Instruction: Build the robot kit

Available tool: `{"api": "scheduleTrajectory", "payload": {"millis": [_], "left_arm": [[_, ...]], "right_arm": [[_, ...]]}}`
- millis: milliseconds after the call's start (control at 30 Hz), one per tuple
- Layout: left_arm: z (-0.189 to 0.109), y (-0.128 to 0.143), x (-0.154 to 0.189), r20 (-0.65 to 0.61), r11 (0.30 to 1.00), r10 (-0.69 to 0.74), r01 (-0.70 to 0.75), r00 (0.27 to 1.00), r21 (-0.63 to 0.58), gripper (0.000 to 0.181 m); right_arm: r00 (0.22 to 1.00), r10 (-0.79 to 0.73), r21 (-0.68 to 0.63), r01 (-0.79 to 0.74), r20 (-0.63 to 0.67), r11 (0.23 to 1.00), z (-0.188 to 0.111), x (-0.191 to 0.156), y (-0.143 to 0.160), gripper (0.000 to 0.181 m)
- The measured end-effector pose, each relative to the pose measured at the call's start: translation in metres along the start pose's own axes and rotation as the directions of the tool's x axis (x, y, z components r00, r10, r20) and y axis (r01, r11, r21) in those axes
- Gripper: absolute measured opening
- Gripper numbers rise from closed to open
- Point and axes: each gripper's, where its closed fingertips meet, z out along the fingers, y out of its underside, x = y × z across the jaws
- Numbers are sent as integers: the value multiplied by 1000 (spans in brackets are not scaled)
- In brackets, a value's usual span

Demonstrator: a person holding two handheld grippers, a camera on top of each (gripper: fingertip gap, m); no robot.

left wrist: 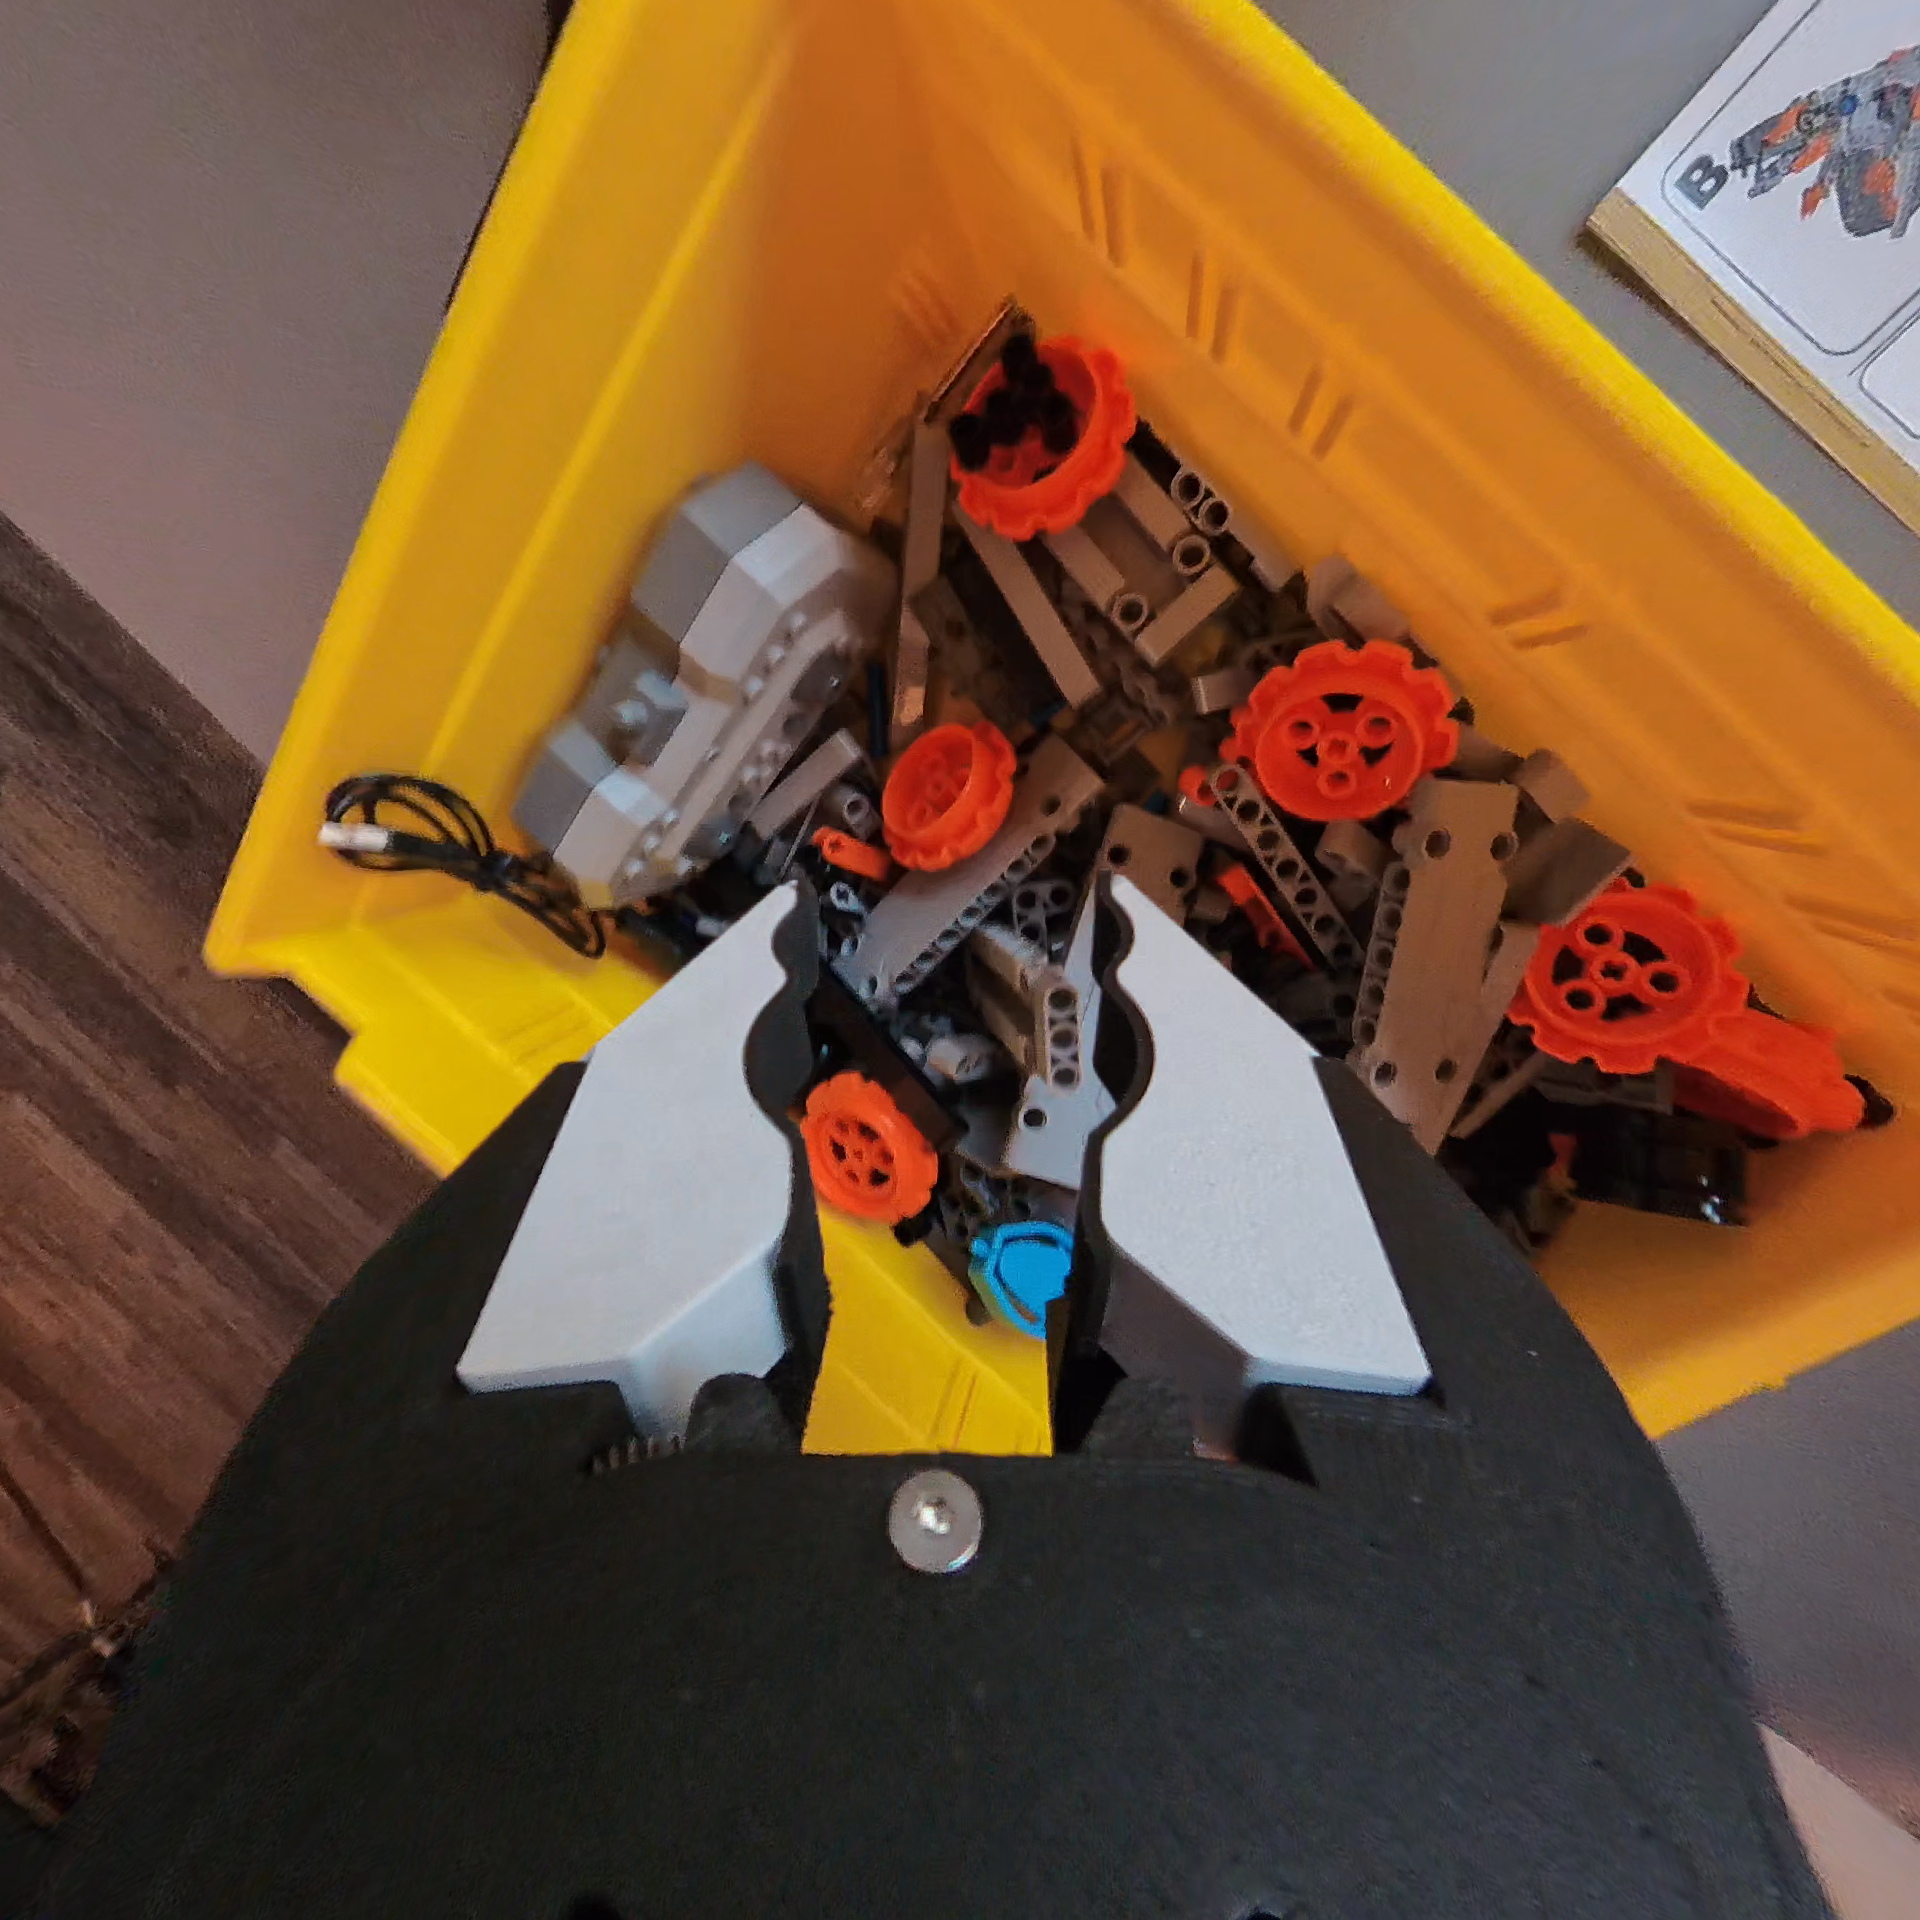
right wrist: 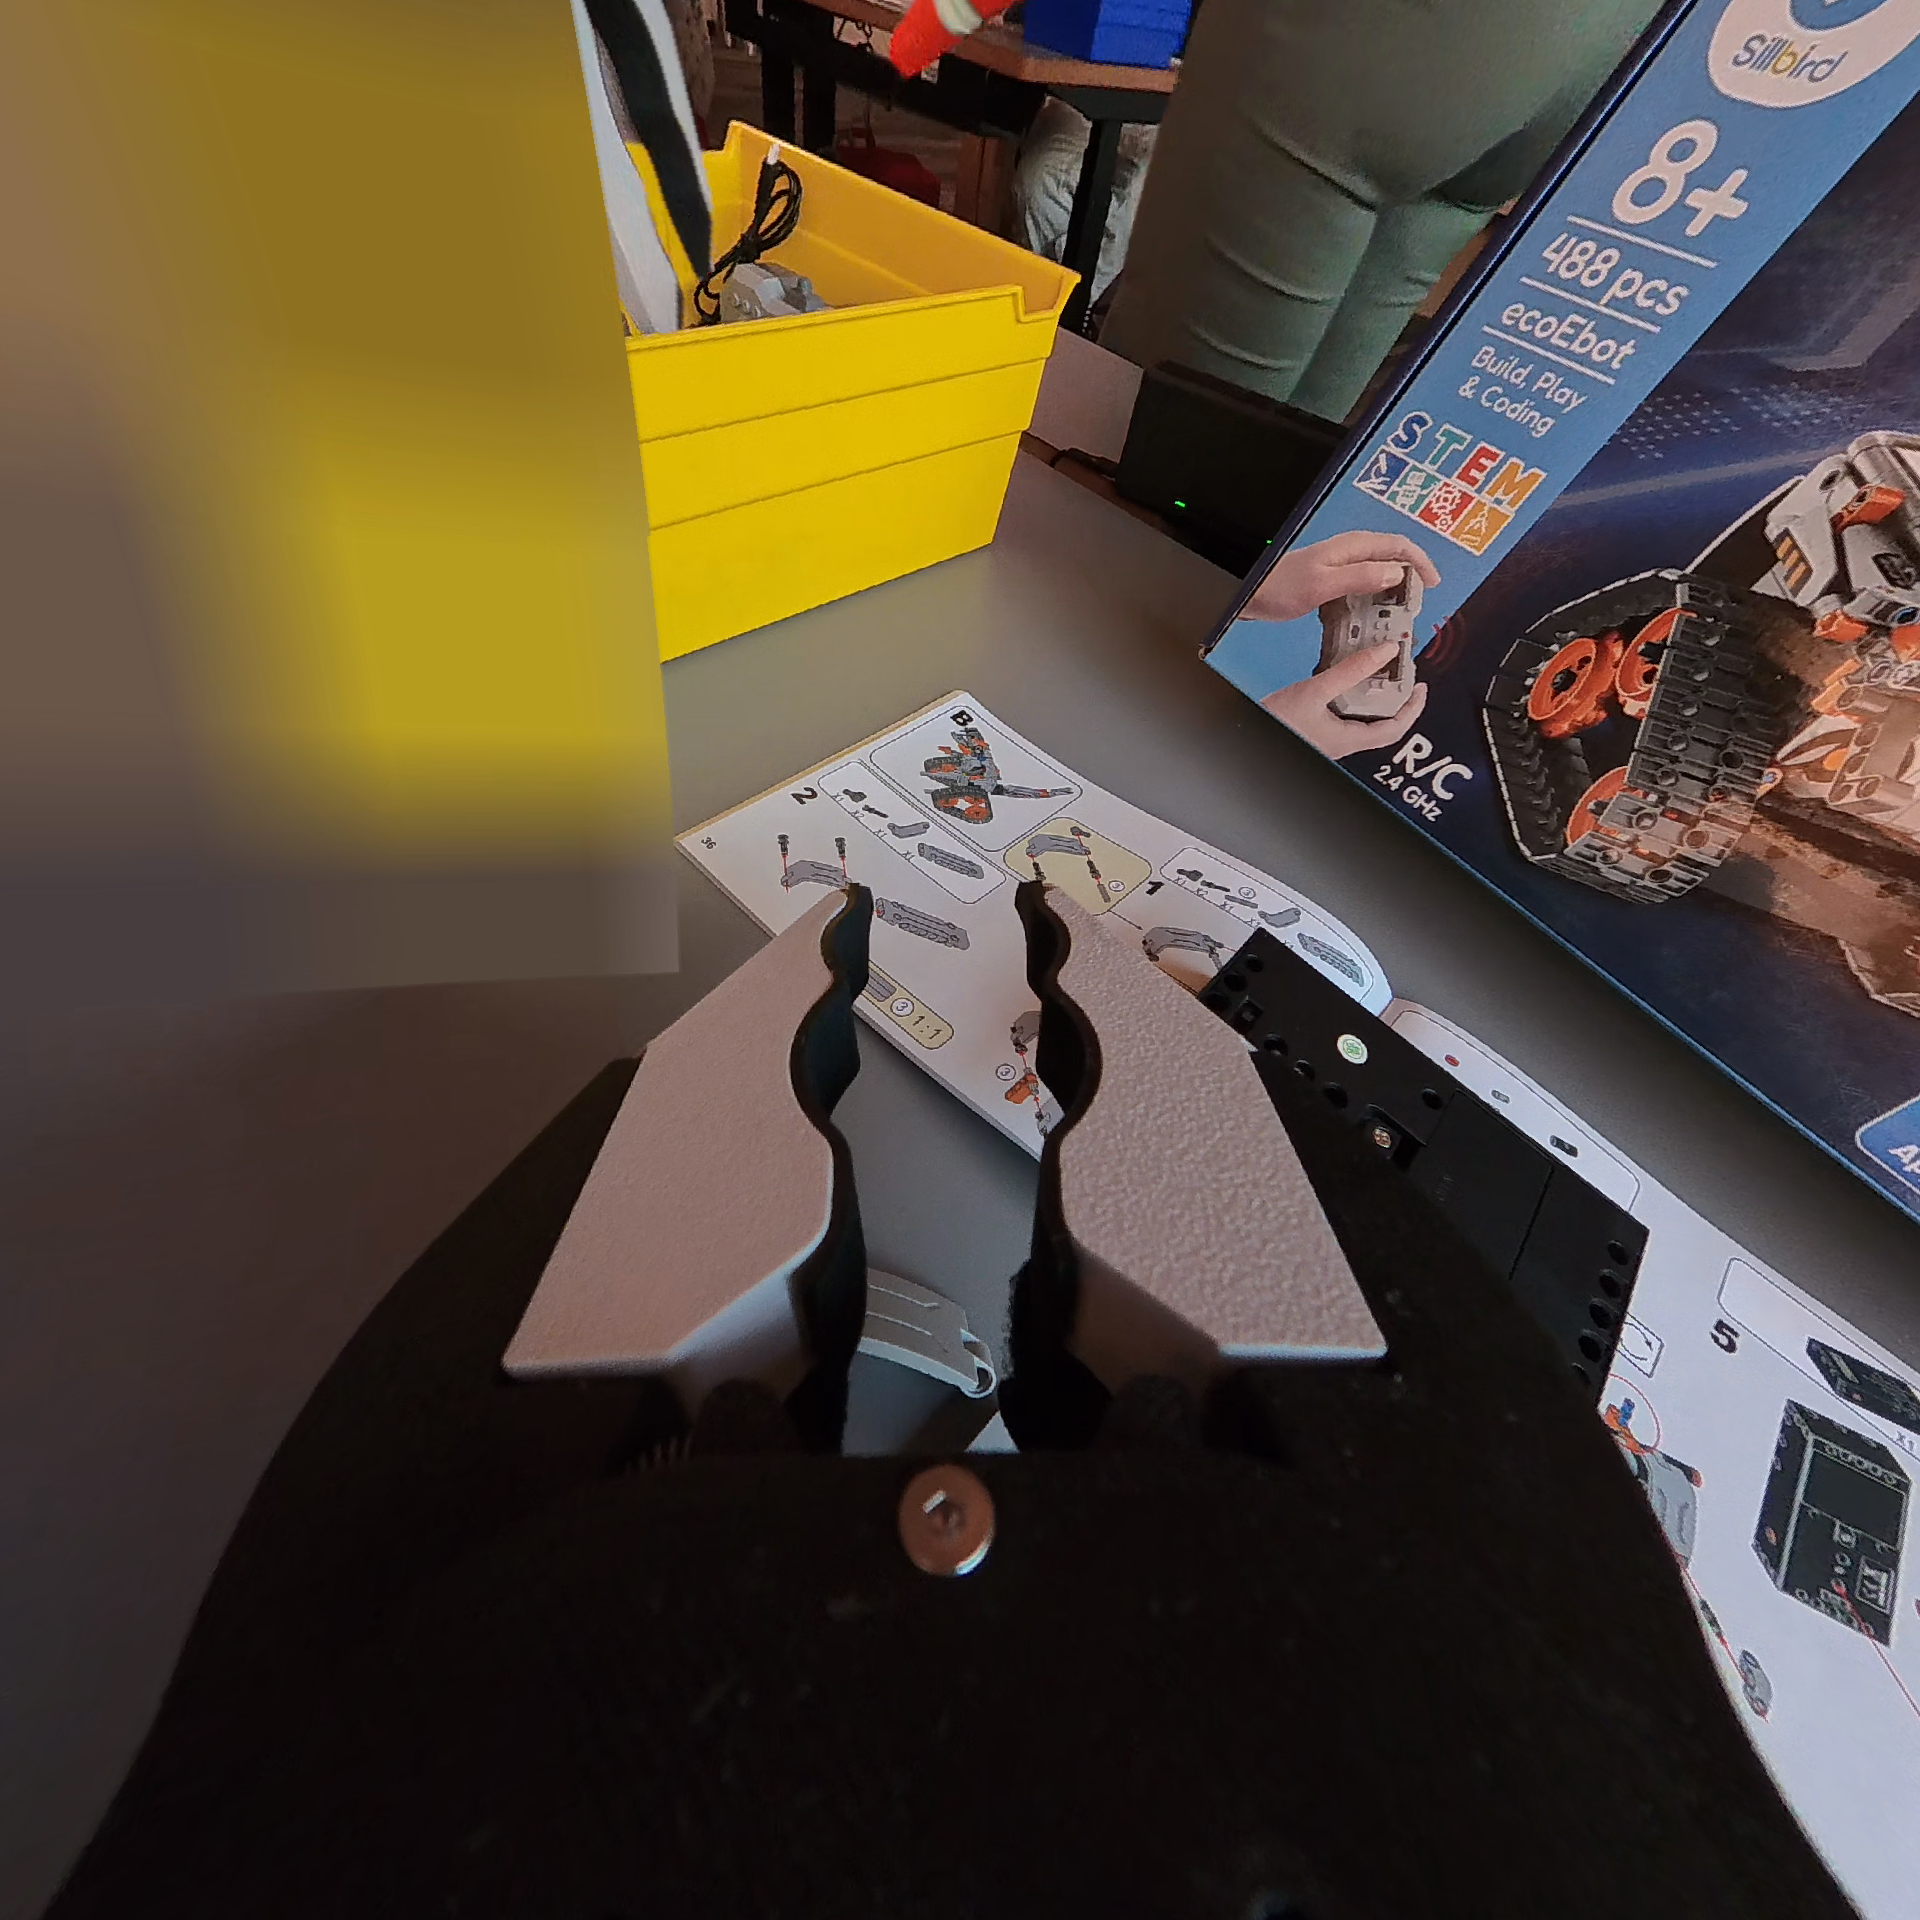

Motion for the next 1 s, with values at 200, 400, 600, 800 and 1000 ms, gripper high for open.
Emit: {"api": "scheduleTrajectory", "payload": {"millis": [200,400,600,800,1000], "left_arm": [[40,-5,8,-13,991,119,-120,993,-59,67],[58,0,6,6,985,120,-118,993,-127,58],[56,4,10,0,978,144,-143,990,-152,37],[41,6,15,-15,975,175,-176,984,-137,31],[17,5,9,30,982,167,-164,985,-91,26]], "right_arm": [[1000,-3,-1,3,4,1000,0,-1,0,29],[1000,1,-3,-1,9,1000,0,-1,0,29],[1000,0,-4,0,11,1000,0,-2,1,29],[1000,2,-8,-2,17,1000,1,-3,2,29],[1000,3,-10,-2,21,1000,2,-4,2,29]]}}
